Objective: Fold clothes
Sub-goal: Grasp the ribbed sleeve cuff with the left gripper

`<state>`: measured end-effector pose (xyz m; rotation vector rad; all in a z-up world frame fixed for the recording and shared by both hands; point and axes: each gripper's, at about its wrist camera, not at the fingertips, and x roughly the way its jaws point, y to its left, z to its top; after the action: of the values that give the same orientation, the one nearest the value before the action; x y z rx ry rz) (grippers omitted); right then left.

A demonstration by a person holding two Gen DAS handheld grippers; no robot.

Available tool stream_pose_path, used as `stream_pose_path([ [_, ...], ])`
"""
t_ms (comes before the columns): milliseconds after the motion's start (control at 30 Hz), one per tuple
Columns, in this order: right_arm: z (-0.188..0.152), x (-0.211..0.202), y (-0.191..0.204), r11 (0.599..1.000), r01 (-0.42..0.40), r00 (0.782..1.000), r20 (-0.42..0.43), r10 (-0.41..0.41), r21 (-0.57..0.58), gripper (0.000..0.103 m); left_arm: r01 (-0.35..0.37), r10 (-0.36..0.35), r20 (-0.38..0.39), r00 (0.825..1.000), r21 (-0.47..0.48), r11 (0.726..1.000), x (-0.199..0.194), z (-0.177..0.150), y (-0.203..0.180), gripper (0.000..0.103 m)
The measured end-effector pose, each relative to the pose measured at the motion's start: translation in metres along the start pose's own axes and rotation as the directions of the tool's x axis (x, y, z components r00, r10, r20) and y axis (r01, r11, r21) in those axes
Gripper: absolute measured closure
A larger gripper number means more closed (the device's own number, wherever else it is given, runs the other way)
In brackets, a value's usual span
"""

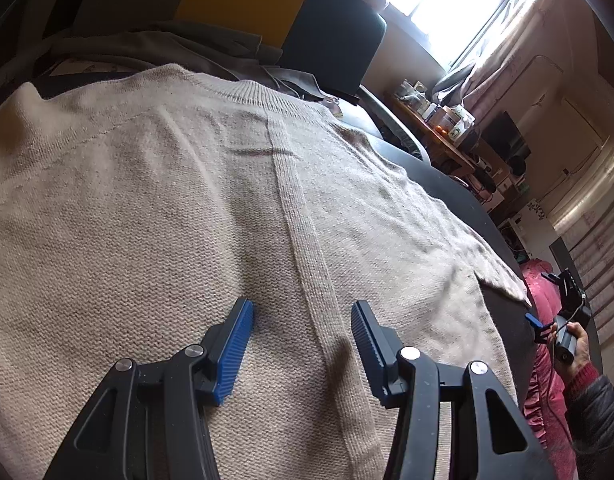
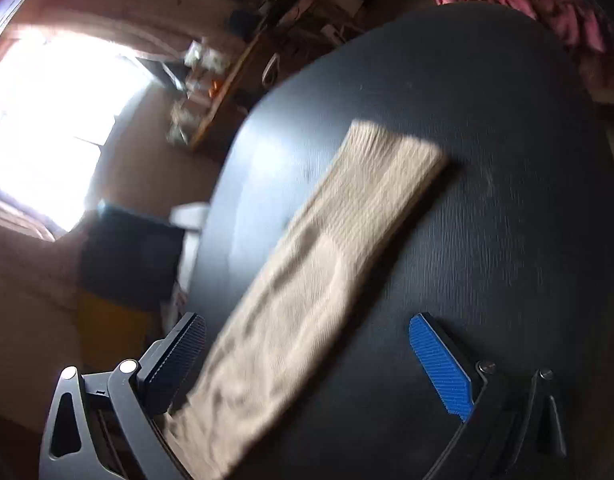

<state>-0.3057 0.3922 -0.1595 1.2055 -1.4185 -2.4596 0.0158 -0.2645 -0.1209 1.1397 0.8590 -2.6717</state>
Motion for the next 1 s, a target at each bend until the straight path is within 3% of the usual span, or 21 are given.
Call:
stream_pose_path([
  [100, -0.002, 0.019, 0.016, 0.999, -0.009, 1.0, -0.015, 0.008, -0.054, 0.0, -0.014, 0.014, 0.0, 1.0, 0.007, 1.0, 0.001, 0.0, -0.003, 0.051],
  [200, -0.003, 0.037, 0.033, 0.994, -0.019, 0.999, -0.031, 0.016, -0.107, 0.028, -0.023, 0.023, -0.004, 1.0, 0.006, 1.0, 0.001, 0.001, -0.005, 0.051],
  [267, -0.004, 0.05, 0.043, 0.989, -0.026, 0.999, -0.041, 0.021, -0.142, 0.096, -0.029, 0.029, -0.009, 1.0, 0.004, 1.0, 0.001, 0.002, -0.006, 0.051],
  [333, -0.006, 0.062, 0.054, 0.984, -0.034, 0.998, -0.052, 0.025, -0.177, 0.095, -0.036, 0.036, -0.039, 0.999, 0.0, 0.999, 0.002, 0.011, -0.01, 0.052],
  [400, -0.01, 0.074, 0.069, 0.974, -0.051, 0.997, -0.07, 0.036, -0.22, 0.095, 0.034, -0.034, -0.034, 0.999, -0.011, 0.999, 0.002, 0.027, -0.017, 0.052],
  [467, -0.041, 0.085, 0.106, 0.942, -0.138, 0.985, -0.146, 0.096, -0.305, 0.095, 0.077, -0.078, -0.054, 0.995, -0.031, 0.997, 0.011, 0.04, -0.022, 0.051],
  [567, -0.095, 0.098, 0.15, 0.899, -0.27, 0.944, -0.28, 0.176, -0.344, 0.094, 0.134, -0.139, -0.089, 0.986, -0.065, 0.989, 0.028, 0.057, -0.031, 0.051],
  [667, -0.165, 0.108, 0.186, 0.838, -0.385, 0.882, -0.423, 0.209, -0.388, 0.094, 0.189, -0.201, -0.121, 0.972, -0.101, 0.977, 0.044, 0.075, -0.039, 0.05],
  [767, -0.237, 0.118, 0.212, 0.766, -0.425, 0.843, -0.519, 0.141, -0.483, 0.092, 0.242, -0.262, -0.151, 0.953, -0.138, 0.96, 0.061, 0.092, -0.047, 0.05],
  [800, -0.259, 0.12, 0.216, 0.74, -0.424, 0.839, -0.534, 0.104, -0.522, 0.092, 0.259, -0.282, -0.161, 0.946, -0.151, 0.954, 0.066, 0.098, -0.05, 0.05],
  [833, -0.278, 0.12, 0.219, 0.704, -0.408, 0.848, -0.527, 0.057, -0.582, 0.091, 0.276, -0.302, -0.17, 0.938, -0.164, 0.947, 0.072, 0.104, -0.053, 0.05],
  [900, -0.314, 0.119, 0.224, 0.619, -0.381, 0.863, -0.505, -0.029, -0.686, 0.081, 0.308, -0.343, -0.187, 0.921, -0.19, 0.932, 0.083, 0.116, -0.058, 0.049],
  [933, -0.326, 0.113, 0.224, 0.581, -0.39, 0.865, -0.501, -0.035, -0.714, 0.056, 0.3, -0.327, -0.198, 0.924, -0.153, 0.942, 0.086, 0.118, -0.066, 0.049],
  [967, -0.334, 0.103, 0.224, 0.551, -0.402, 0.87, -0.493, -0.019, -0.731, 0.044, 0.285, -0.301, -0.208, 0.931, -0.101, 0.953, 0.09, 0.119, -0.076, 0.049],
  [1000, -0.338, 0.091, 0.224, 0.525, -0.395, 0.882, -0.472, -0.014, -0.754, 0.025, 0.27, -0.274, -0.217, 0.937, -0.05, 0.962, 0.094, 0.12, -0.086, 0.048],
])
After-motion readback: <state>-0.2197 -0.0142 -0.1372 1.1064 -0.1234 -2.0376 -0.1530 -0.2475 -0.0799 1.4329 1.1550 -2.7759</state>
